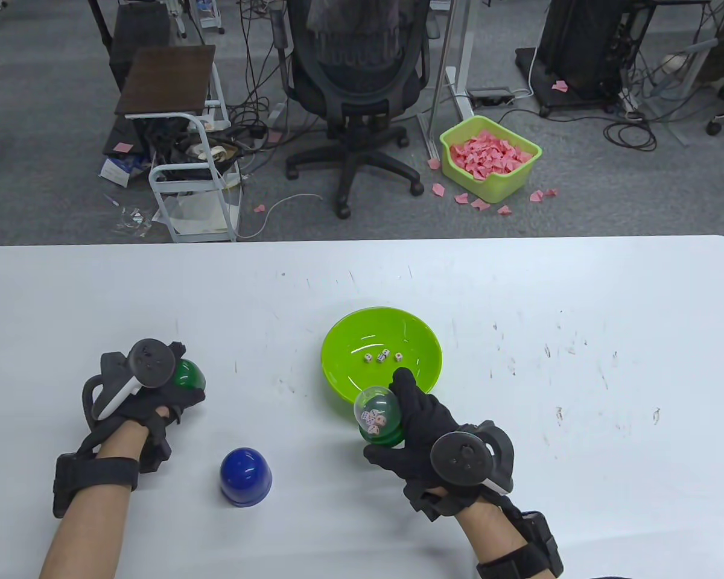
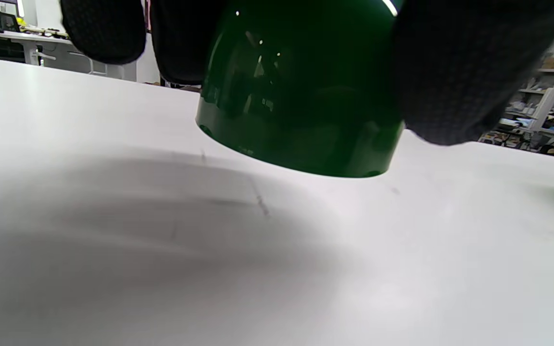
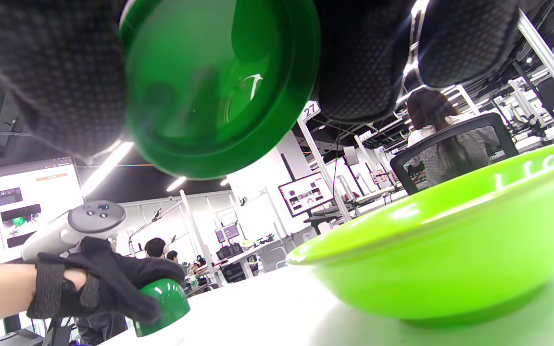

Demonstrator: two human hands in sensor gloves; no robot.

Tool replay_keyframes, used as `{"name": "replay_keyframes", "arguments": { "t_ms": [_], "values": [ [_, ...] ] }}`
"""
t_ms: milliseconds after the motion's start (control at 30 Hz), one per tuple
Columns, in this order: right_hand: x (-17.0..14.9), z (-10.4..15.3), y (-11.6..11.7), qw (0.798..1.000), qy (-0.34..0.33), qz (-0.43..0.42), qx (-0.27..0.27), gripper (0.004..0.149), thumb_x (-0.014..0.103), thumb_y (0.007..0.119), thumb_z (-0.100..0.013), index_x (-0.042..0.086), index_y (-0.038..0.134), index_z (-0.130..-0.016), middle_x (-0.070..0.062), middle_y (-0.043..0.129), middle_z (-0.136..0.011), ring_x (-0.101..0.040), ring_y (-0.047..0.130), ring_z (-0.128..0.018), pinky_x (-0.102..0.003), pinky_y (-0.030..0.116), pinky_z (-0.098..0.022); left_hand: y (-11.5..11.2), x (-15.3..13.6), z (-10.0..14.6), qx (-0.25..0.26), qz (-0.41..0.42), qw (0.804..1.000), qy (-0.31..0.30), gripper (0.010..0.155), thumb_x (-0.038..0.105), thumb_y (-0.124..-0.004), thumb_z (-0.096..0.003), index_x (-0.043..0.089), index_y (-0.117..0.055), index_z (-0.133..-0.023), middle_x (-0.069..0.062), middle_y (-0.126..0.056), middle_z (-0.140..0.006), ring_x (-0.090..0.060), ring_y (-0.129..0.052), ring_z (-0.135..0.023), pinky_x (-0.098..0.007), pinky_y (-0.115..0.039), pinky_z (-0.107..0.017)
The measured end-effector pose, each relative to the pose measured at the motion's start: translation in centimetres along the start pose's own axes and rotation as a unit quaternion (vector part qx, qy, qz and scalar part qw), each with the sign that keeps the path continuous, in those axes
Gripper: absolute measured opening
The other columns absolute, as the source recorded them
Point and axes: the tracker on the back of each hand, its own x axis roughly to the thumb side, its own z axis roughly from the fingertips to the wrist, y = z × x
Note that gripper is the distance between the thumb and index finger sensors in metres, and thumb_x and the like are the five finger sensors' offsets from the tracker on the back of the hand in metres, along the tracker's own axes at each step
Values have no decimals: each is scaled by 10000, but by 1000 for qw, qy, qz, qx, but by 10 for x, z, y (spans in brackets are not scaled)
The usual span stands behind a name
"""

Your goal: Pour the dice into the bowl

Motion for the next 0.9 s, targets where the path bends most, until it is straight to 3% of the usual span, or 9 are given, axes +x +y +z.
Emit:
{"name": "replay_keyframes", "arguments": {
  "t_ms": [533, 667, 900],
  "values": [
    [0, 0, 0, 1000, 0, 0, 2, 1123, 521, 952, -359, -47, 289, -1066, -320, 682, -1012, -497, 845, -731, -721, 674, -585, -25, -16, 1, -28, 22, 999, 18, 914, 596, -911, -366, 261, -462, -1088, -87, -641, -1114, -391, -707, -989, -622, -630, -732],
    [0, 0, 0, 1000, 0, 0, 3, 1123, 522, 951, -359, -47, 289, -1066, -319, 678, -1015, -495, 846, -731, -720, 675, -584, -22, -14, 2, -50, 41, 998, 24, 945, 599, -884, -389, 234, -384, -1102, -124, -551, -1138, -420, -606, -1030, -640, -570, -749],
    [1, -1, 1, 1000, -1, 6, 8, 1123, 520, 953, -358, -46, 291, -1066, -318, 681, -1013, -495, 847, -730, -720, 676, -583, 5, 9, 10, -19, 80, 996, -20, 947, 610, -849, -413, 231, -330, -1109, -142, -453, -1161, -431, -486, -1069, -657, -488, -772]
  ]
}}
